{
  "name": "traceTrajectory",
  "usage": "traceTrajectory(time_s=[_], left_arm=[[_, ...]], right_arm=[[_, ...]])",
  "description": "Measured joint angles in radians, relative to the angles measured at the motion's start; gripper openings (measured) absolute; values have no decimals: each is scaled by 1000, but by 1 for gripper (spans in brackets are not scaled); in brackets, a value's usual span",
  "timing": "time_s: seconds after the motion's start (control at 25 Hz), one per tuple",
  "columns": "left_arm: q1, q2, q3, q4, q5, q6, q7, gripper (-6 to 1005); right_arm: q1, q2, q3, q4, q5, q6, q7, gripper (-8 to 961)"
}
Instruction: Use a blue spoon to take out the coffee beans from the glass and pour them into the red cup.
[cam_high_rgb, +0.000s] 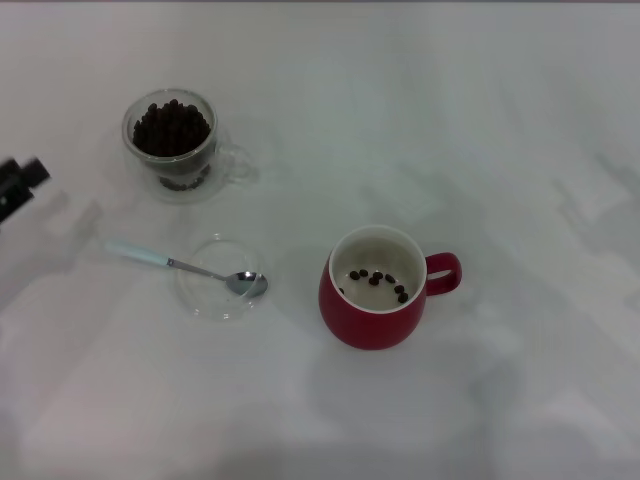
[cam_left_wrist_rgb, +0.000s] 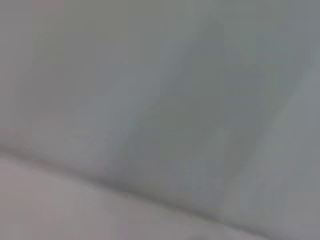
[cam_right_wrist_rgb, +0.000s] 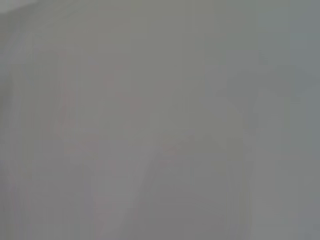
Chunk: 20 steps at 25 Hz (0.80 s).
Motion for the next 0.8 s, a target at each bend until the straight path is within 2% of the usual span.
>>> traceTrajectory(time_s=[0.24,0.4,0.44,0.52,0.8], left_arm=[[-1,-22,-5,15,-198,-23,227,515],[22,-30,-9,130,-335,-46,399,514],[22,-30,-9,130,-335,-46,399,514],[32,-31,-9,238,-408,-63,551,514],[14,-33,-9,332,-433,-139,740,515]], right_arm=[[11,0,1,-16,33,34,61,644],[18,0,3,-16,47,67,120,643],[19,0,3,-16,47,74,128,643],[20,1,2,-20,46,86,134,643],[25,1,3,-40,48,144,143,643]])
